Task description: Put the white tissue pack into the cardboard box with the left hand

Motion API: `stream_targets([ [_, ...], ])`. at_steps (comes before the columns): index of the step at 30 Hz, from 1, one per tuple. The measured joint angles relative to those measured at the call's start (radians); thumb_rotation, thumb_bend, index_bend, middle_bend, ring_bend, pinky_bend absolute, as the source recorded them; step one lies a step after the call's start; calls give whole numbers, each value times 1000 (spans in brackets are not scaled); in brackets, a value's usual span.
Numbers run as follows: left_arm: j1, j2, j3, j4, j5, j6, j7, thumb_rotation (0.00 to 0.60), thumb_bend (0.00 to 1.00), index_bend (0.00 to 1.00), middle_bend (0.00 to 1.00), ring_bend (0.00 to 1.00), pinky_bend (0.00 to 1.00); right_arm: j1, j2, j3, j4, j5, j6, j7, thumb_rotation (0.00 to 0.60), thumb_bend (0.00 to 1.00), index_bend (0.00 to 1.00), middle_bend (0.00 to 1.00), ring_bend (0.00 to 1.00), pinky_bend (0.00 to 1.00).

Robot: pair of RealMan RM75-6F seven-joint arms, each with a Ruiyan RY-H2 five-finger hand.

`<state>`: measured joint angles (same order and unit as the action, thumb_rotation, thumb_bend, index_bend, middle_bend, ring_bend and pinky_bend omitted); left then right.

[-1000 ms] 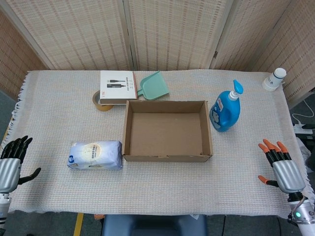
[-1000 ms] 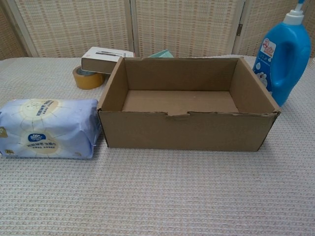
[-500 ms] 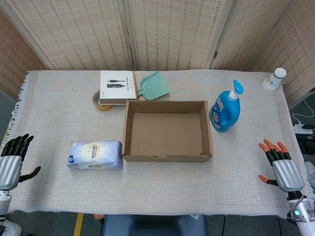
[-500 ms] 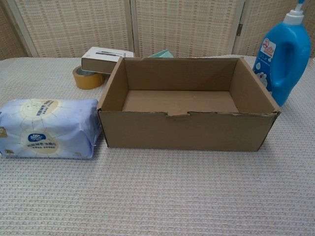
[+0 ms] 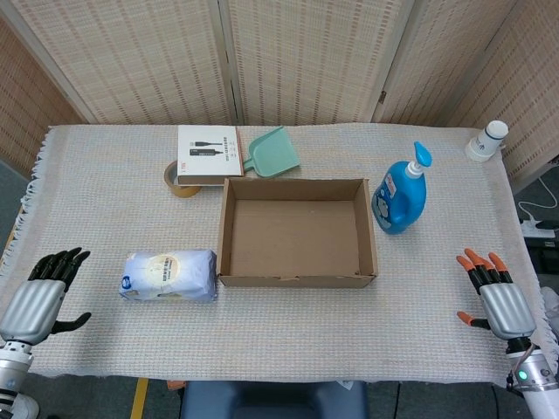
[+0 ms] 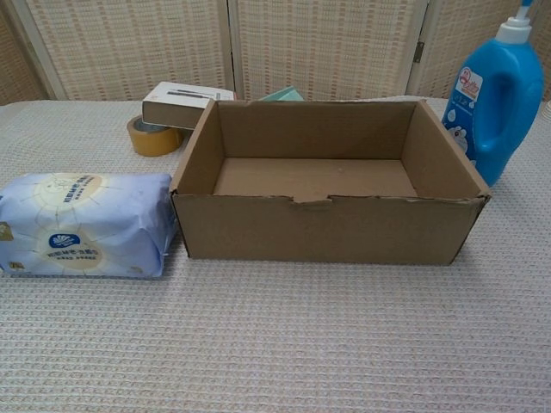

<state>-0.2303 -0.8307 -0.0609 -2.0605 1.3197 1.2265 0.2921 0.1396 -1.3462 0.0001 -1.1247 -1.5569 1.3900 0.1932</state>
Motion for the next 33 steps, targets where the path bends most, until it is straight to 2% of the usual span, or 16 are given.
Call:
stream_targets([
  [4,-34,10,1,-53,-24,-44,39,600,189,0,0,0,51,0,-1,-1,6,1,-2,8,600,0,92,0,0,0],
  [9,-88,-48,-2,-90,-31,-84,131,600,190,0,0,0,47,2,-2,1,11,5,-6,14,600,0,92,0,0,0],
  [17,-158,-170,-11,-53,-42,-114,192,600,190,0,0,0,48,2,-1,6,15,13,-6,16,600,0,92,0,0,0],
  [25,-200,-232,-32,-23,-62,-111,229,600,190,0,0,0,47,1,0,11,15,18,-3,14,600,0,92,0,0,0],
  [33,-238,-267,-37,-10,-164,-131,264,600,185,0,0,0,47,1,1,16,18,25,-5,15,600,0,92,0,0,0],
])
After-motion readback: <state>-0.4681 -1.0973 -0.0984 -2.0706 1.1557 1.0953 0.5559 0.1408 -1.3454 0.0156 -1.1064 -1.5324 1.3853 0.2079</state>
